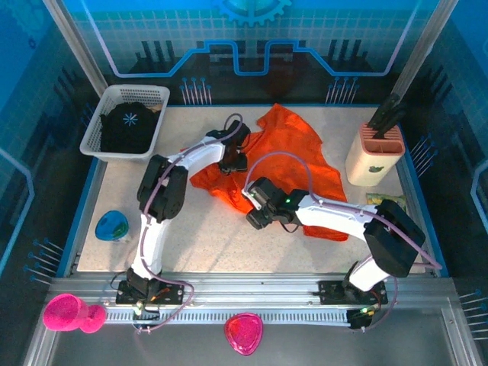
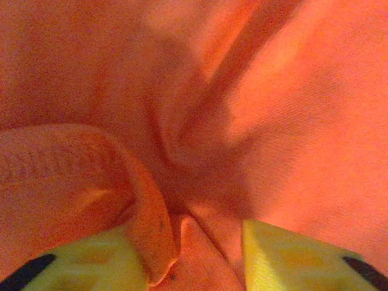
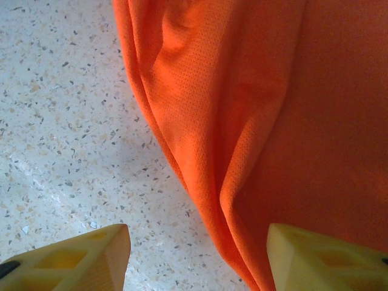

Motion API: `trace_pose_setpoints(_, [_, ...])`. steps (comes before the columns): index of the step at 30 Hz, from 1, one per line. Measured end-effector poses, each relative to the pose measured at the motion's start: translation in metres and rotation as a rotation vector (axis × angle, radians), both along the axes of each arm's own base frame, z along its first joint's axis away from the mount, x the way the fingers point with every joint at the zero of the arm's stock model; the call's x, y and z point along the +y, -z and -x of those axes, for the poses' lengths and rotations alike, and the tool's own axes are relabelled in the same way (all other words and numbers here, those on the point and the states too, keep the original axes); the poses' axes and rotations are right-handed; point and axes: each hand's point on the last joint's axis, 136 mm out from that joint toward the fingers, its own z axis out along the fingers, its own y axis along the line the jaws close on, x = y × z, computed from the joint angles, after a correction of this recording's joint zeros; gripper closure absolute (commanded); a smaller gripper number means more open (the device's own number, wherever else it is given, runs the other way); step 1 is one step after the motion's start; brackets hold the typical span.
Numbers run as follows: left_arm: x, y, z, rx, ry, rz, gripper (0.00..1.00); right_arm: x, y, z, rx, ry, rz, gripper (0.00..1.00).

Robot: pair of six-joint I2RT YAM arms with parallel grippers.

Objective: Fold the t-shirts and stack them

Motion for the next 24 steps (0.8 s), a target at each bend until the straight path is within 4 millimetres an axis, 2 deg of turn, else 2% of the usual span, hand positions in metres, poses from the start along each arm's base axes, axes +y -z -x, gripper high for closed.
trace_pose_setpoints(3, [0.000,0.005,0.003,0.016,0.009,-0.007,0.24,-0.002,-0.002,-0.002,-0.009,0.014,0.002,0.38])
trace_pose_setpoints(7, [0.000,-0.020,0.002,-0.036,0.013,0.000,0.18,-0.004,-0.001,-0.003,-0.007,0.023,0.006,0.38])
trace_pose_setpoints(10, [0.009,-0.062,0.011,-0.105,0.003,0.001,0.19,-0.005,-0.001,-0.003,-0.006,0.026,0.007,0.39])
trace_pose_setpoints(14, [0.032,-0.130,0.034,-0.221,-0.040,0.010,0.24,-0.005,-0.001,-0.003,-0.004,0.026,0.006,0.39])
trace_pose_setpoints(15, [0.040,-0.143,0.044,-0.242,-0.058,0.014,0.25,-0.006,-0.001,-0.003,-0.002,0.027,0.005,0.39])
trace_pose_setpoints(17, [0.051,-0.155,0.063,-0.258,-0.089,0.030,0.28,-0.007,-0.002,-0.004,-0.003,0.032,0.003,0.40])
trace_pose_setpoints(19, [0.062,-0.150,0.082,-0.234,-0.126,0.039,0.32,-0.009,-0.006,-0.006,-0.005,0.042,-0.007,0.40])
trace_pose_setpoints(20, [0.067,-0.141,0.091,-0.207,-0.144,0.041,0.35,-0.011,-0.008,-0.008,-0.006,0.047,-0.015,0.40])
trace_pose_setpoints(22, [0.075,-0.113,0.107,-0.143,-0.188,0.038,0.41,-0.014,-0.014,-0.011,-0.010,0.059,-0.032,0.41])
trace_pose_setpoints(24, [0.083,-0.077,0.126,-0.067,-0.243,0.041,0.46,-0.018,-0.020,-0.015,-0.017,0.074,-0.049,0.41])
